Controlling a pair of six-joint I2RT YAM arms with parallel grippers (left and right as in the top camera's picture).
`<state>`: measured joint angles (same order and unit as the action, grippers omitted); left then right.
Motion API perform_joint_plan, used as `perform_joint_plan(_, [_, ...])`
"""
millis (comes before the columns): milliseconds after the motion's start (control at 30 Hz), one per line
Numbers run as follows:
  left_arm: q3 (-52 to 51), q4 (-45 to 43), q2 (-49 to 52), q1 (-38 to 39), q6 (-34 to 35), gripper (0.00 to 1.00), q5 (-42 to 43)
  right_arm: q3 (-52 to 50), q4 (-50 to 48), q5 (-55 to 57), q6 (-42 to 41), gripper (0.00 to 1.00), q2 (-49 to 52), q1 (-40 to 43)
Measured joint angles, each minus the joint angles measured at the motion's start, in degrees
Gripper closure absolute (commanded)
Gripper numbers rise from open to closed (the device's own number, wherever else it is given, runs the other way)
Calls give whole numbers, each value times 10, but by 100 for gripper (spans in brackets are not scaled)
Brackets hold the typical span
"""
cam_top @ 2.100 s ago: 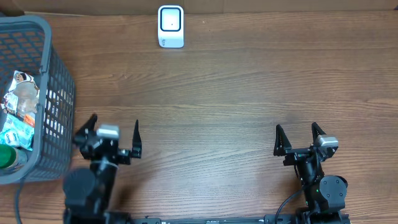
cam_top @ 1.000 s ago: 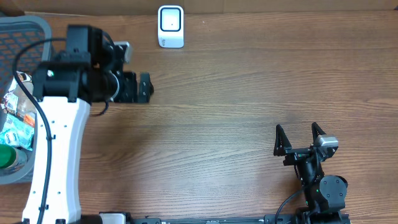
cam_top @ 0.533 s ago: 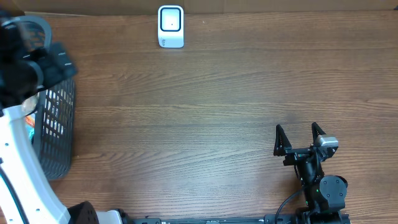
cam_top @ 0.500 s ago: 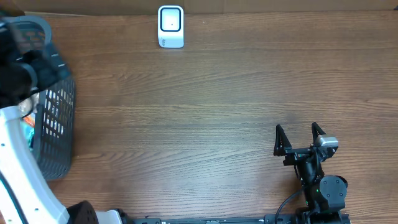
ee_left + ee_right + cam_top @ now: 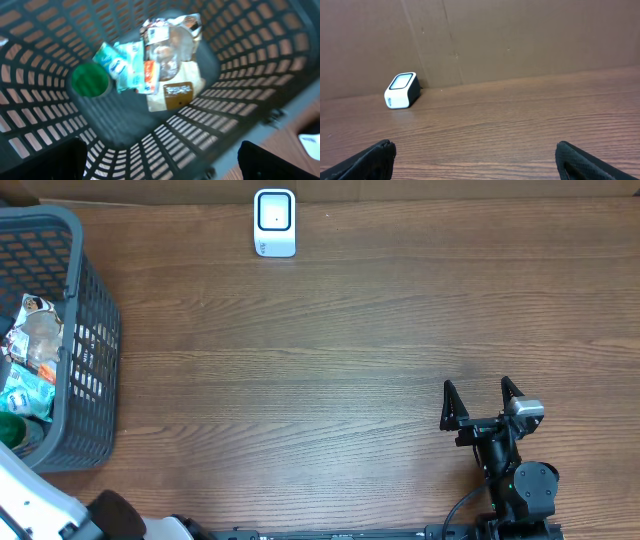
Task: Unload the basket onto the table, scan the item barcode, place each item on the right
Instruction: 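Move the left gripper over the grey basket and reach inside, then grasp the green-capped jar in the basket with the left gripper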
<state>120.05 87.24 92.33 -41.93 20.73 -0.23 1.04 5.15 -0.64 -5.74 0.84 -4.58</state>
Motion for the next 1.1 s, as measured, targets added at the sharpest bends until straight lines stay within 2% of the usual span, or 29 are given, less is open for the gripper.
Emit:
perform_joint_plan(267, [0, 16, 56, -2, 31, 0, -54, 0, 0, 0, 0, 0, 0, 0])
perform_joint_plan(533, [-25, 9, 63, -22, 49, 0, -87, 0, 0, 0, 0, 0, 0, 0])
perform_joint_plan(833, [-130, -42, 65, -61, 55, 0, -95, 0, 0, 0, 0, 0, 0, 0])
perform_joint_plan(1100, [-206, -116, 65, -67, 43, 0, -97, 0, 0, 0, 0, 0, 0, 0])
